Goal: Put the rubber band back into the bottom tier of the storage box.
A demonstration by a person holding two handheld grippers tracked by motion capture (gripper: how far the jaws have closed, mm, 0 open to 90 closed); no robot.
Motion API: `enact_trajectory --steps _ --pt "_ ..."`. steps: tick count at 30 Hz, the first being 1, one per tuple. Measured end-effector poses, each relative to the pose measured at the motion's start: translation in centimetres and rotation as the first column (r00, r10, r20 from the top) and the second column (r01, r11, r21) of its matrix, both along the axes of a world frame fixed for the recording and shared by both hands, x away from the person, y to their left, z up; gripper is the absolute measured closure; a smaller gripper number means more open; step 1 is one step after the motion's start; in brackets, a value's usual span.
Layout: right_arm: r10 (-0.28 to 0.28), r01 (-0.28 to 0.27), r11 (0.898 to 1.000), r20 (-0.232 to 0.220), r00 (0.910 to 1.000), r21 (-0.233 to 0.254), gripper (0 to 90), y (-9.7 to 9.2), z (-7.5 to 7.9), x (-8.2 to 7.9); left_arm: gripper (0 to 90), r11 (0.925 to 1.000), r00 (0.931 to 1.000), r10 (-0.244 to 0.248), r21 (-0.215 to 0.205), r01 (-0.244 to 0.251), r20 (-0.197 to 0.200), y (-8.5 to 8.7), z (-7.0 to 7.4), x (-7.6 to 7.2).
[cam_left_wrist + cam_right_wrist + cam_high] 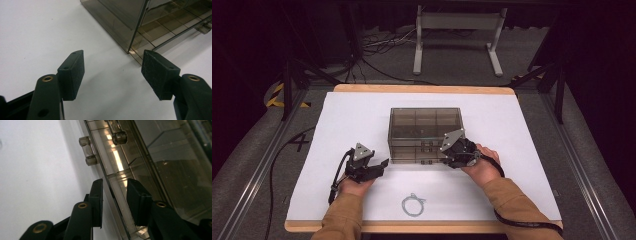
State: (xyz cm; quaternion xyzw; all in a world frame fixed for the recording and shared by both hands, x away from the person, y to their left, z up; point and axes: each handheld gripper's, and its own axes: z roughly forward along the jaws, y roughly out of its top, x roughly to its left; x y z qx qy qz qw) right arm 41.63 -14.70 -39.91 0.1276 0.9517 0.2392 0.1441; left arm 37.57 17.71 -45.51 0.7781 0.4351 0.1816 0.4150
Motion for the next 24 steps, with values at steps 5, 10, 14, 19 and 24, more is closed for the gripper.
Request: enact_trajectory --steps 5,10,14,19,24 --pt "0.001 -0.001 1.0 -0.008 1.0 -0.027 68.3 0.3 -0.5 0.1 35.7 1.0 1.0 0.0 -0.008 0.0 0.003 0.0 0.0 0.0" --pt "0.006 -0.007 0.998 -0.009 0.9999 -0.058 69.1 0.7 -1.1 0.1 35.8 1.0 1.0 -0.001 -0.001 0.001 0.001 0.0 0.0 0.0" --pt "0.007 -0.008 0.998 -0.014 0.9999 -0.065 70.2 0.8 -1.3 0.2 35.7 1.0 1.0 -0.001 -0.001 0.001 0.0 0.0 0.0 0.0" --pt "0.009 -0.01 0.997 -0.011 0.9999 -0.08 72.7 0.9 -1.4 0.1 35.7 1.0 1.0 -0.001 -0.001 0.001 0.0 0.0 0.0 0.0" --pt "0.007 -0.009 0.996 -0.021 0.9998 -0.092 75.5 0.9 -1.1 0.0 35.7 1.0 1.0 -0.001 -0.001 0.001 0.0 0.0 0.0 0.0"
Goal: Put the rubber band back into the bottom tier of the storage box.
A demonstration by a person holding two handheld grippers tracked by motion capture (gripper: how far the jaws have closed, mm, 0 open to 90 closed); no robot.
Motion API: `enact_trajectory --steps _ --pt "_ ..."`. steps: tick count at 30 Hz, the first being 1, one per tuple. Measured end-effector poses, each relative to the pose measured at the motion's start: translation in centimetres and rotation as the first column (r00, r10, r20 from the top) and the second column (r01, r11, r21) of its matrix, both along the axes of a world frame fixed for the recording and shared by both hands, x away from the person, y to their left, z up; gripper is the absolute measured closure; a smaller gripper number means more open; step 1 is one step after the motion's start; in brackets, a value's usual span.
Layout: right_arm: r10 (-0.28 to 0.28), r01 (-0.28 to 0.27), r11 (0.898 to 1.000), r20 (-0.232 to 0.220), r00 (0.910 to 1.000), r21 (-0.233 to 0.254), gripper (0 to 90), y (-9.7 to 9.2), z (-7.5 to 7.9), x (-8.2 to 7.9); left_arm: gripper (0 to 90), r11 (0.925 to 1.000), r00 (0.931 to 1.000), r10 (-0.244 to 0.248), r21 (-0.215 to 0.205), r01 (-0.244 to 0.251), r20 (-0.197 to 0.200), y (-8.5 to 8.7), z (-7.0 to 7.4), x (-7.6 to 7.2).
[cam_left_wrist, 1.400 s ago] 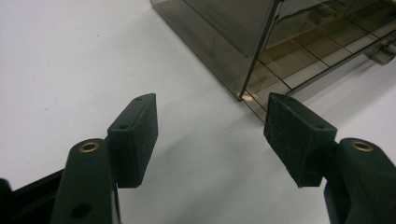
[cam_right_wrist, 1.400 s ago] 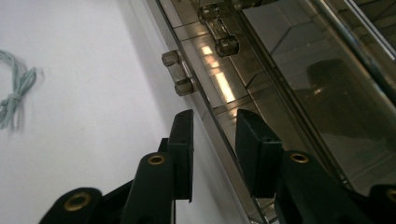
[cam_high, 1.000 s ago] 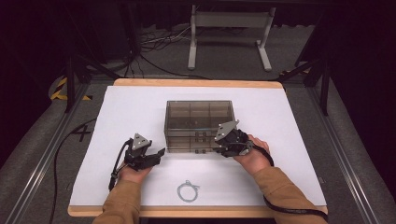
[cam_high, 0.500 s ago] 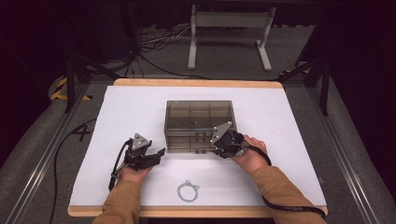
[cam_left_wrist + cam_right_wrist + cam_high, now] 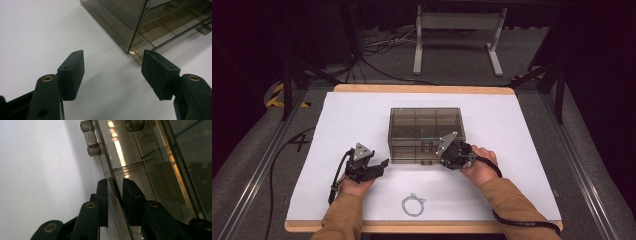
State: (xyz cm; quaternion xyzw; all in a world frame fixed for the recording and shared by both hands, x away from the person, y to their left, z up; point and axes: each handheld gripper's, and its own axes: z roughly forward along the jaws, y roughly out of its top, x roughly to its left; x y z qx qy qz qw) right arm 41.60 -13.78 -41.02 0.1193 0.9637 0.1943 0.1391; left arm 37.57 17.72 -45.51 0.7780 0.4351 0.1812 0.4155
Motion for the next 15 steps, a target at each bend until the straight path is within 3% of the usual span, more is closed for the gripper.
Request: enact_trajectory --steps 15 --pt "0.028 -0.029 0.999 -0.033 0.9991 -0.046 79.3 0.2 0.6 -1.2 35.7 1.0 1.0 0.003 0.0 -0.003 0.0 0.0 0.0 0.0"
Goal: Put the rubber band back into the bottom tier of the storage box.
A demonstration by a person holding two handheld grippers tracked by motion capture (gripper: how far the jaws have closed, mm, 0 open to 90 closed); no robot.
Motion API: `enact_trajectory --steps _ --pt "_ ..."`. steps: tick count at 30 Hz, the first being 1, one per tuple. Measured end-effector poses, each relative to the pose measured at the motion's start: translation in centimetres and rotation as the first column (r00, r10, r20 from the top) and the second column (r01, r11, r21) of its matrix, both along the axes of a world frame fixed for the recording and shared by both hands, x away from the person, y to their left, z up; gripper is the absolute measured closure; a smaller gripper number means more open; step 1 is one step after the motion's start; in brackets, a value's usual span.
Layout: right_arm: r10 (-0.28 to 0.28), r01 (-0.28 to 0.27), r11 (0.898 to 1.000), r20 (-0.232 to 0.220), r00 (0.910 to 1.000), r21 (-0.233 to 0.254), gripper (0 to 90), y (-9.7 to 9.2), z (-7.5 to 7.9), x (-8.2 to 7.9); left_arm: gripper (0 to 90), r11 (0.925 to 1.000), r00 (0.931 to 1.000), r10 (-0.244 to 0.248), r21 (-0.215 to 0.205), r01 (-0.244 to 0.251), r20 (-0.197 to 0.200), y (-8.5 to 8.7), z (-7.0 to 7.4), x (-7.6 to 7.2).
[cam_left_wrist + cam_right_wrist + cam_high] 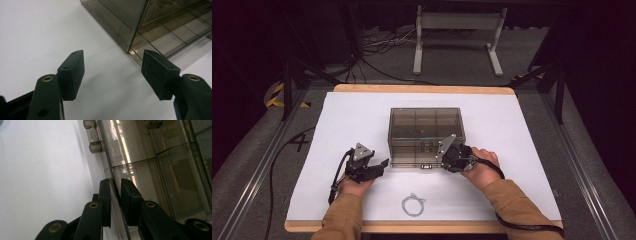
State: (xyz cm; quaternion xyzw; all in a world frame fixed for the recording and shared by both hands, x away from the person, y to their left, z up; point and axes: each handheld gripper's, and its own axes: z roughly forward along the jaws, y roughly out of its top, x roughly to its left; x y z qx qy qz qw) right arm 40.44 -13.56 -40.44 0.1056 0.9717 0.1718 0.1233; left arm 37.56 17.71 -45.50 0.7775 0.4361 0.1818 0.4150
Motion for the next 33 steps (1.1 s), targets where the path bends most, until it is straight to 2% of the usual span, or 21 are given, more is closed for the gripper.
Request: enact_trajectory --steps 6,14,31,33 --pt "0.02 -0.021 1.0 -0.024 0.9995 -0.016 80.8 0.2 0.2 -0.6 35.7 1.0 1.0 0.001 -0.003 -0.001 0.0 0.0 0.0 0.0" --pt "0.042 -0.043 0.998 -0.034 0.9985 -0.039 82.0 0.4 0.3 -1.4 35.7 1.0 1.0 0.002 -0.005 -0.002 0.002 0.0 0.0 0.0" --pt "0.076 -0.081 0.995 -0.092 0.9929 -0.051 84.0 0.6 0.5 -3.1 35.7 1.0 1.0 0.005 -0.008 -0.005 0.003 0.0 0.0 0.0" --pt "0.068 -0.073 0.996 -0.097 0.993 -0.053 84.1 0.6 0.5 -3.3 35.7 1.0 1.0 0.005 -0.008 -0.005 0.004 0.0 0.0 0.0"
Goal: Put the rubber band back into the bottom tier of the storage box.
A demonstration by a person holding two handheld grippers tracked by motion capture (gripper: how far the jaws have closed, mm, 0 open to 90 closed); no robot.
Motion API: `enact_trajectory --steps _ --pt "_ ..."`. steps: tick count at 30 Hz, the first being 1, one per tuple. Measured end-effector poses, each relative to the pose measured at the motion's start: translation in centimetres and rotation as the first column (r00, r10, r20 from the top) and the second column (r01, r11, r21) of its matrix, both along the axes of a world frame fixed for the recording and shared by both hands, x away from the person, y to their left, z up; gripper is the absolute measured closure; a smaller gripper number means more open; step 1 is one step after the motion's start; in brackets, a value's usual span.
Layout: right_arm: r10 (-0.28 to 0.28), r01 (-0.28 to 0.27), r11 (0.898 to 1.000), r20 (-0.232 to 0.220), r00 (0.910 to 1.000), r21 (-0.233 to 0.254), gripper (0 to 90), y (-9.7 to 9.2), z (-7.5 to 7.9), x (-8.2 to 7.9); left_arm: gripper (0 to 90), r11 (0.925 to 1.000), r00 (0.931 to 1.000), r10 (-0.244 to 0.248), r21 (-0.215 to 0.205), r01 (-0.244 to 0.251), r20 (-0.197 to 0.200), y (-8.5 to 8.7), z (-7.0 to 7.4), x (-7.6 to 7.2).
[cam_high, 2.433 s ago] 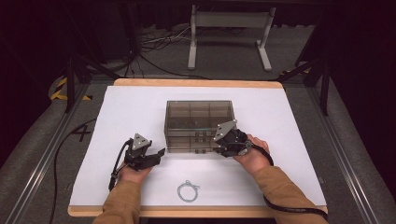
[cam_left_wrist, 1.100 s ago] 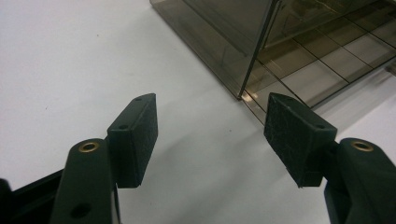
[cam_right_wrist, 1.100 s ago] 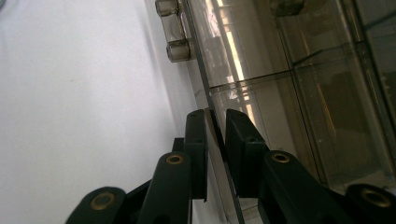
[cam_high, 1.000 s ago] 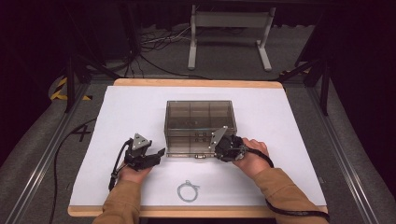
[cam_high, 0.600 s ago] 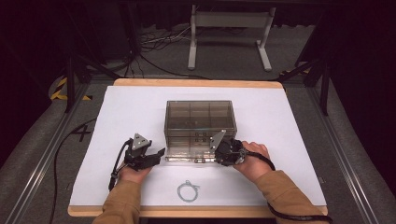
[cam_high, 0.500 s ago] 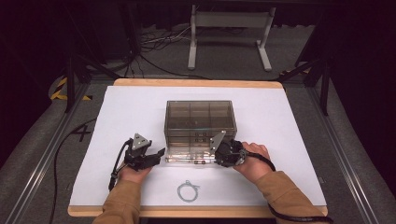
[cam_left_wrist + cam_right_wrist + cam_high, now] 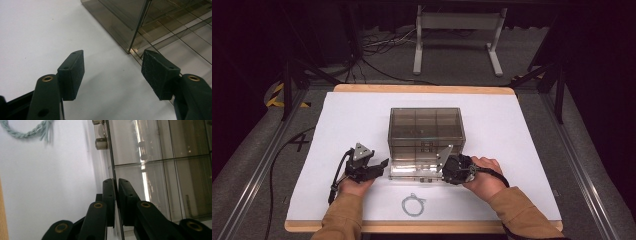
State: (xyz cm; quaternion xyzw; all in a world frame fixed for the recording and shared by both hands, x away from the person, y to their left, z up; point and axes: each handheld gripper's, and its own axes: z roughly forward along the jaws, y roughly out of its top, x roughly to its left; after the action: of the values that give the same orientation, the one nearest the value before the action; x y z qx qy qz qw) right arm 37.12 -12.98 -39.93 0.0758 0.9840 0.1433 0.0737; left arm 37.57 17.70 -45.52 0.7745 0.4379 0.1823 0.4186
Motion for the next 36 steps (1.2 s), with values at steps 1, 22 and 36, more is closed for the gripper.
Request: enact_trajectory --steps 1,22,36 --pt "0.009 -0.009 1.0 0.001 1.0 0.002 84.3 0.0 0.0 0.0 35.7 1.0 1.0 0.001 0.0 -0.001 -0.001 0.0 0.0 0.0" --pt "0.038 -0.038 0.999 -0.036 0.9986 -0.011 85.6 0.0 -0.2 -1.8 35.7 1.0 1.0 0.002 0.0 -0.002 -0.001 0.0 0.0 0.0" --pt "0.038 -0.039 0.999 -0.052 0.9979 -0.015 86.1 0.1 -0.2 -2.7 35.7 1.0 1.0 0.002 0.001 -0.002 -0.001 0.0 0.0 0.0"
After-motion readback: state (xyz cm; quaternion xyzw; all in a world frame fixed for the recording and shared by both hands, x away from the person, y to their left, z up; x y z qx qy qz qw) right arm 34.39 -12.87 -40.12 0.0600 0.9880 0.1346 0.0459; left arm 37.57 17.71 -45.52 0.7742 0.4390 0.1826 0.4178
